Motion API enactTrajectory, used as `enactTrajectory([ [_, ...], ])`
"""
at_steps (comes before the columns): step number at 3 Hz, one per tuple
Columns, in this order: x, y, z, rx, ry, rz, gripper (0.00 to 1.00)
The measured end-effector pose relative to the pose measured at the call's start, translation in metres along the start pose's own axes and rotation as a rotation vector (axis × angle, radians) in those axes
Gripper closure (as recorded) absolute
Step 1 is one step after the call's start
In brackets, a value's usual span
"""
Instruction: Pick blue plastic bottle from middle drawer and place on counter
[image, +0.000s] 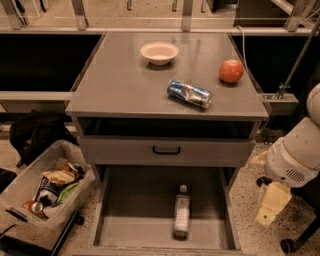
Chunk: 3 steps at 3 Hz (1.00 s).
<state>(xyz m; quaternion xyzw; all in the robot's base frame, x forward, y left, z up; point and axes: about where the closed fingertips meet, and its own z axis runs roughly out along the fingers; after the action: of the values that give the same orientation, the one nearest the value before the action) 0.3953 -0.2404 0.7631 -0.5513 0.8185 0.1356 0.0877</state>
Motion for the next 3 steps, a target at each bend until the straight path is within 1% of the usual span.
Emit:
enactTrajectory([
  [1, 0.020, 0.005, 0.044, -0.133, -0.002, 0.049, 0.00],
  [2, 0.010, 0.006, 0.090, -0.257, -0.026, 0.045, 0.00],
  [3, 0.005, 0.006, 0.116, -0.327, -0.041, 0.043, 0.00],
])
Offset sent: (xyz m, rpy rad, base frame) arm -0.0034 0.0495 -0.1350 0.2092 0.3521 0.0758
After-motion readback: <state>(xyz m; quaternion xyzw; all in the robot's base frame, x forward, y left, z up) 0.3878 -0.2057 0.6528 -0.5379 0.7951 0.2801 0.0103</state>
